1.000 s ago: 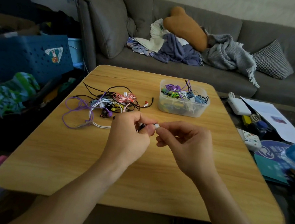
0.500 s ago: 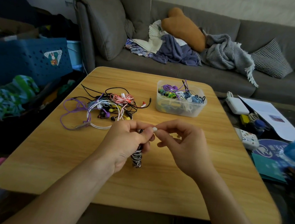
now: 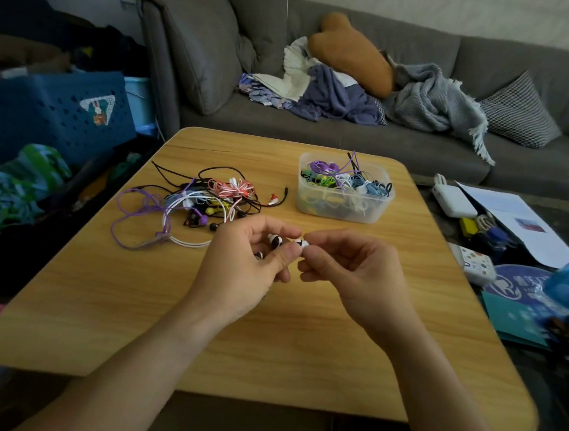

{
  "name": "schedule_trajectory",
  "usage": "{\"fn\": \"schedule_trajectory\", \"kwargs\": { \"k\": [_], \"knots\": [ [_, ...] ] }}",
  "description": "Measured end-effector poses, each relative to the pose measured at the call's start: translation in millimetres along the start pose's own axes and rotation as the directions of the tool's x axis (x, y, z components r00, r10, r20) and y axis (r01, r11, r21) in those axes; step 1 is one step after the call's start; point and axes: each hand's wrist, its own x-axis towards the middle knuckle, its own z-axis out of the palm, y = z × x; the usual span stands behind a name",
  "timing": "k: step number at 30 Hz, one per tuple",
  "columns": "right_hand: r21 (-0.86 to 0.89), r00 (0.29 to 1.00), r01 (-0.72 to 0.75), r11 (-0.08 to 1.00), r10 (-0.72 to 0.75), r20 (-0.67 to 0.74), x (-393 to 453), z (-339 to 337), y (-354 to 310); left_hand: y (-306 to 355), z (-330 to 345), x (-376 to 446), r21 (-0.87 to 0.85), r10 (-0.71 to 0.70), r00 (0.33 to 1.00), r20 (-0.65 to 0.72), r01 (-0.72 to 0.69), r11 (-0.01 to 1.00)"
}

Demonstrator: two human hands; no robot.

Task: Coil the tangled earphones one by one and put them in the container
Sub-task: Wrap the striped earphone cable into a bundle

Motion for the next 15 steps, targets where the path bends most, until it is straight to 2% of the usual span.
{"fn": "schedule_trajectory", "kwargs": {
  "k": [7, 11, 15],
  "knots": [
    [0.147, 0.997, -0.072, 0.986, 0.076, -0.018, 0.0, -2.5, -4.0, 0.6, -1.5, 4.6, -0.222, -0.209, 0.971, 0.114, 0.23, 0.948],
    [0.141, 0.992, -0.122, 0.982, 0.122, 0.01, 0.6, -1.5, -3.0, 2.0, -1.7, 3.4, -0.284, -0.288, 0.953, 0.096, 0.303, 0.91],
    [0.108, 0.994, -0.11, 0.988, 0.112, -0.012, -0.5, 3.1, -2.2, 0.2, 0.4, 2.6, -0.299, -0.348, 0.936, 0.046, 0.345, 0.89]
  ]
}}
